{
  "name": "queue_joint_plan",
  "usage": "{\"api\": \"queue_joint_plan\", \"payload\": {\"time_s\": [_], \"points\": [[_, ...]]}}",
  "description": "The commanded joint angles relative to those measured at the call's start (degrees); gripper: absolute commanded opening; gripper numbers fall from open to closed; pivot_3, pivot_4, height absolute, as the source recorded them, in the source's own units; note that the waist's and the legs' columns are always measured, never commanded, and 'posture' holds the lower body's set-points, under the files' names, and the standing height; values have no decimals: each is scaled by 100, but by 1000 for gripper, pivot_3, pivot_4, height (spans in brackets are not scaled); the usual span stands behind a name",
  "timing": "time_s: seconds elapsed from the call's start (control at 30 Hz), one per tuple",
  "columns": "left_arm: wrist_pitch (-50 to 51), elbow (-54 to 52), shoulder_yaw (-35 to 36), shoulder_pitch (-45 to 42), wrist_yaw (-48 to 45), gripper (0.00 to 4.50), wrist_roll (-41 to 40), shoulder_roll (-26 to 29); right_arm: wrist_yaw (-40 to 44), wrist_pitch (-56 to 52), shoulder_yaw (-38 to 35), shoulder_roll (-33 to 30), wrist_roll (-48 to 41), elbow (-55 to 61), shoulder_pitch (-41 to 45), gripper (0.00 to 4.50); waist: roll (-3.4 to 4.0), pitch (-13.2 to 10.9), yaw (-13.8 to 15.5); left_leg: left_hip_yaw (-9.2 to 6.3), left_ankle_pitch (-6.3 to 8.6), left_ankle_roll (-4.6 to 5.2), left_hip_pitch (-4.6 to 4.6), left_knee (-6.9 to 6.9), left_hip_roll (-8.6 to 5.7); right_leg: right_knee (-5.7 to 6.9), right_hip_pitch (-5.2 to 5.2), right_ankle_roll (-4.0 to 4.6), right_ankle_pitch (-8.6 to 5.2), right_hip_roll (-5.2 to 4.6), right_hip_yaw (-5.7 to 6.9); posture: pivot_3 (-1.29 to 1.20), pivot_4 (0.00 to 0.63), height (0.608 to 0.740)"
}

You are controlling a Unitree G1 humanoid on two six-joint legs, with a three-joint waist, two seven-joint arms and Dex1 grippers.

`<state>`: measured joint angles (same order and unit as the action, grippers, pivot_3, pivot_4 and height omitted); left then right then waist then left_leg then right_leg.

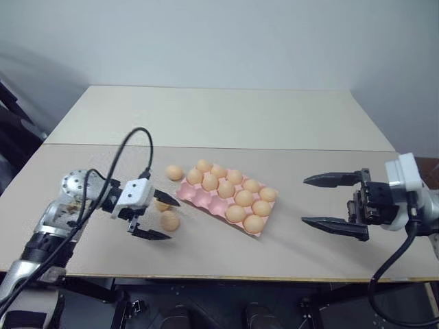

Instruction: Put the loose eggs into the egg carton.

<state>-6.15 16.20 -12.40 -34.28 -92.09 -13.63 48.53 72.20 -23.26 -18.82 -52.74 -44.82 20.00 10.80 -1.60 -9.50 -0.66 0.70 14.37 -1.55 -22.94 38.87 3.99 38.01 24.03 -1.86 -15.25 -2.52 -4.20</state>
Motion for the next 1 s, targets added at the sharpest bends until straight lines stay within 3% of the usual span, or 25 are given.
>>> {"api": "queue_joint_plan", "payload": {"time_s": [0.03, 0.3, 0.4, 0.53, 0.63, 0.8, 1.0], "points": [[-539, 384, -358, -342, -41, 4476, 185, -27, -32, -43, -239, -85, -152, 221, -19, 4500, 0, 0, 1, 0, 0, 0, -1, 1, 0, 0, 0, 0, 0, 0, 0, 0, 150, 740], [-1826, 1611, -811, -990, 26, 4476, 1159, -563, -146, -74, -314, -74, -192, 347, -102, 4500, 0, 0, 5, -2, 0, 0, -3, 4, -2, 0, -1, 0, 0, 0, 1, 0, 150, 740], [-1957, 1835, -823, -1120, 52, 3891, 1287, -682, -183, -73, -335, -68, -196, 386, -136, 4500, 0, 0, 2, -3, 0, 0, -4, 4, -2, 0, -1, -1, 0, 0, 1, 0, 150, 740], [-2010, 1894, -787, -1199, -39, 2552, 1216, -704, -228, -66, -350, -63, -211, 410, -164, 4500, 0, 0, -4, -4, 0, 0, -2, 5, -2, 3, -2, -1, 0, 0, 1, 0, 150, 740], [-2001, 1838, -757, -1201, -41, 1831, 1140, -672, -238, -52, -344, -63, -207, 393, -160, 4500, 0, 0, -2, -4, 0, 0, -3, 5, -2, 3, -2, -1, 0, -1, 2, 0, 150, 740], [-1874, 1570, -714, -1134, -41, 1720, 827, -595, -252, -14, -300, -39, -171, 362, -128, 4500, 0, 0, -3, -5, 0, 0, -3, 5, -2, 3, -2, -1, 0, -1, 2, 0, 150, 740], [-221, 452, -420, -1089, -41, 1720, -647, -801, -260, 20, -258, -17, -129, 334, -106, 4500, 0, 0, -2, -9, 0, 0, -9, 7, -1, 4, 0, -2, 0, -1, 4, 0, 150, 740]]}}
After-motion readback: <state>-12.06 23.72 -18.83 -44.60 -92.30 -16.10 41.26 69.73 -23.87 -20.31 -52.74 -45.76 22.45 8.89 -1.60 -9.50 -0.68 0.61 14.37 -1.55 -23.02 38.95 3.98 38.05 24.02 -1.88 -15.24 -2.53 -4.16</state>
